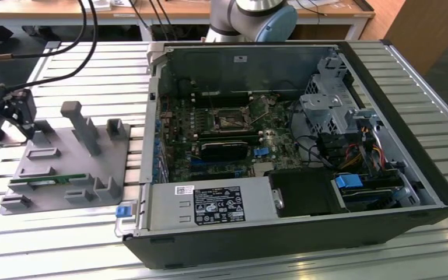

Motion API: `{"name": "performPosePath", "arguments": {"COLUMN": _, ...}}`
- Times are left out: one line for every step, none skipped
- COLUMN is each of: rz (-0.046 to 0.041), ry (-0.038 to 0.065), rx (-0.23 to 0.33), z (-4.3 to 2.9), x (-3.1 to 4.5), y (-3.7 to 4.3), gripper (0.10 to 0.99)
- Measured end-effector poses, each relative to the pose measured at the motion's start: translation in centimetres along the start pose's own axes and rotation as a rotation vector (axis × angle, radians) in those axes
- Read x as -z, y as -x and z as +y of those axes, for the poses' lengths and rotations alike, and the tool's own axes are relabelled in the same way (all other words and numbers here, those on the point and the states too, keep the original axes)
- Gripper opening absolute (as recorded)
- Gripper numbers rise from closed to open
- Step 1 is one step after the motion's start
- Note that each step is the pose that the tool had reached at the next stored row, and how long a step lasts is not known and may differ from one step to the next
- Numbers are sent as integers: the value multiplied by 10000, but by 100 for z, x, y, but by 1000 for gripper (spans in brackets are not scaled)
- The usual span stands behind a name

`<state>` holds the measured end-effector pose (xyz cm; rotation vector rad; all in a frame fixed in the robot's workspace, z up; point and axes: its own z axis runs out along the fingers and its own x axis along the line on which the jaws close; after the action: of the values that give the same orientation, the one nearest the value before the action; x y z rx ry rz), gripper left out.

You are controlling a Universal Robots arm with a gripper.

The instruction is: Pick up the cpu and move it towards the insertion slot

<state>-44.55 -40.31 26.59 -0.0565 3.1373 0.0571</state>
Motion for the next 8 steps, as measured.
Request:
{"name": "performPosePath", "arguments": {"rz": -1, "ry": 0, "rx": -1, "z": 0, "x": 4, "y": 0, "gripper": 537}}
{"name": "performPosePath", "arguments": {"rz": -1, "ry": 0, "rx": 0, "z": 0, "x": 8, "y": 0, "gripper": 537}}
{"name": "performPosePath", "arguments": {"rz": 0, "ry": 0, "rx": 0, "z": 0, "x": 13, "y": 0, "gripper": 537}}
{"name": "performPosePath", "arguments": {"rz": 0, "ry": 0, "rx": 0, "z": 1, "x": 18, "y": 0, "gripper": 537}}
{"name": "performPosePath", "arguments": {"rz": 0, "ry": 0, "rx": -1, "z": 1, "x": 23, "y": 0, "gripper": 537}}
{"name": "performPosePath", "arguments": {"rz": 0, "ry": 0, "rx": 0, "z": 1, "x": 27, "y": 0, "gripper": 537}}
{"name": "performPosePath", "arguments": {"rz": 0, "ry": 0, "rx": 0, "z": 1, "x": 32, "y": 0, "gripper": 537}}
{"name": "performPosePath", "arguments": {"rz": 0, "ry": 0, "rx": 0, "z": 1, "x": 37, "y": 0, "gripper": 537}}
